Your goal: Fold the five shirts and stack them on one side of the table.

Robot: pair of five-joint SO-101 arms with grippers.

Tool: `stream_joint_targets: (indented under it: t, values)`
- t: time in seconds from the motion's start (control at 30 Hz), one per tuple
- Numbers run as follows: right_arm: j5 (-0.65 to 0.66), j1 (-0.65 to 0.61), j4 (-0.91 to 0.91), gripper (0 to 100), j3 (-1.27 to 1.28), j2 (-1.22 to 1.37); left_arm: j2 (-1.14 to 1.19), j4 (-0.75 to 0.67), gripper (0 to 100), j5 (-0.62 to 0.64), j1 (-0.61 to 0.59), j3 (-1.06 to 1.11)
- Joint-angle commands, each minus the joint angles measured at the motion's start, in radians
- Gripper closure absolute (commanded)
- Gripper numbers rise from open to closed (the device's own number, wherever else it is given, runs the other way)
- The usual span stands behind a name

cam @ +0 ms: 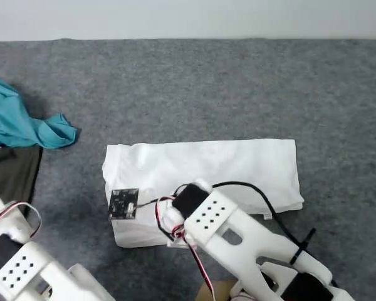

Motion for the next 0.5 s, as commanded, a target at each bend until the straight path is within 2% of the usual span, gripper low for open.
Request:
stream_joint_targets:
  t: [0.0, 0.47]
  values:
    - [0.011, -0.033, -0.061, 87.6, 0.017, -0.022, -0.012, -0.025, 100, -0.031, -0.025, 0.005]
    - [0.011, -0.042, -0.255, 87.3, 0.015, 0.248, -0.015, -0.020, 100, -0.035, -0.078, 0.015]
